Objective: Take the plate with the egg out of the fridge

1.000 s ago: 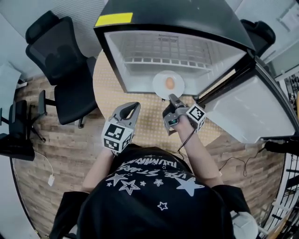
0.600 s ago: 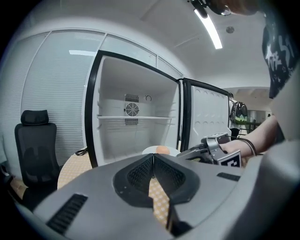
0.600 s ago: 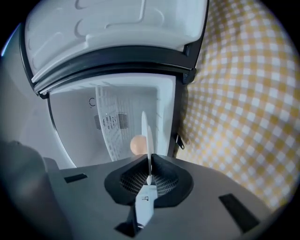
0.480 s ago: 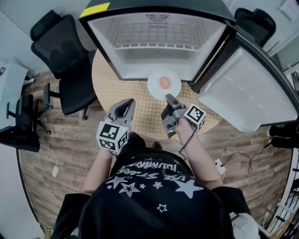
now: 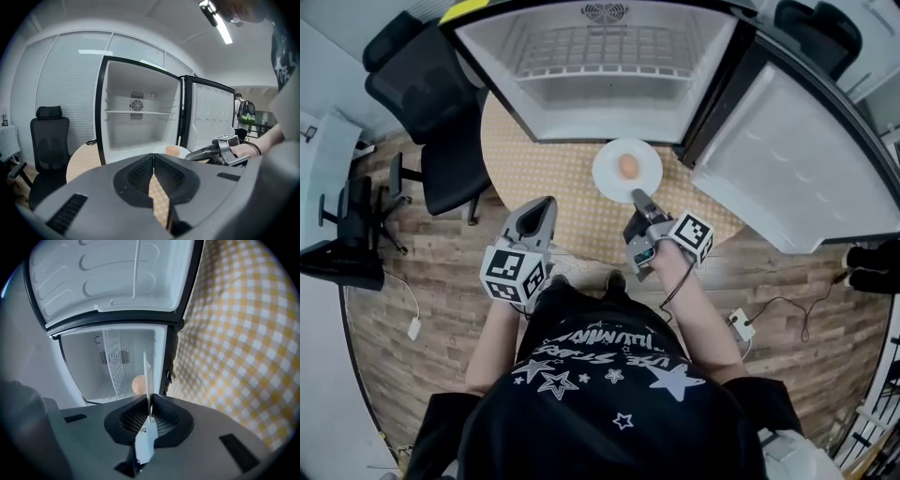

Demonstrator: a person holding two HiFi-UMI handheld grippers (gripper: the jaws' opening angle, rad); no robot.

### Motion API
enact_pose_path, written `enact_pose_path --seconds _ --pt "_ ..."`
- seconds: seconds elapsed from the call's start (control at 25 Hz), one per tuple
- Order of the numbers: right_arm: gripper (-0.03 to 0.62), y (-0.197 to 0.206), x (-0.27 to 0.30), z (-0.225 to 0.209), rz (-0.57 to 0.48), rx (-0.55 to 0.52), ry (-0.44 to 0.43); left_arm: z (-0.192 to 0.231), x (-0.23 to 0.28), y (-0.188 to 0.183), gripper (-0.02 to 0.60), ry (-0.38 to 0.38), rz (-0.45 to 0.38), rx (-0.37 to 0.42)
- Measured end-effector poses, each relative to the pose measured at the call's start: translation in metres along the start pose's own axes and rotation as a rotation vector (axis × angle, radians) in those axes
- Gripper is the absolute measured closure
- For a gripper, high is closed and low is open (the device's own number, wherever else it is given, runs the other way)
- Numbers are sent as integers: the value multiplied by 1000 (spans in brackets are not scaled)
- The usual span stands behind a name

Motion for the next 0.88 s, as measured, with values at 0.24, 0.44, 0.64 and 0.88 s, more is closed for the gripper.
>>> enact_pose_path --seconds 0.24,0.44,0.64,0.88 --pt "559 -10 -11 10 -51 -4 -22 -5 16 -9 572 47 -37 4" --pt "559 -2 -21 10 -86 -10 -20 -3 2 -9 572 62 -67 7" --pt "559 22 -30 12 -113 -12 -31 0 -30 8 572 79 -60 -19" --pt "559 53 -48 7 -155 -13 -44 0 -64 17 572 120 -72 0"
Point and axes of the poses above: the fingertips, and each gripper's own axes: x forward along the fingers, z to its left, y out of its underside, the point moved 3 cm from there along -x, backward along the fingers, and after that the axes turned 15 degrees about x, right-handed, at the moved point
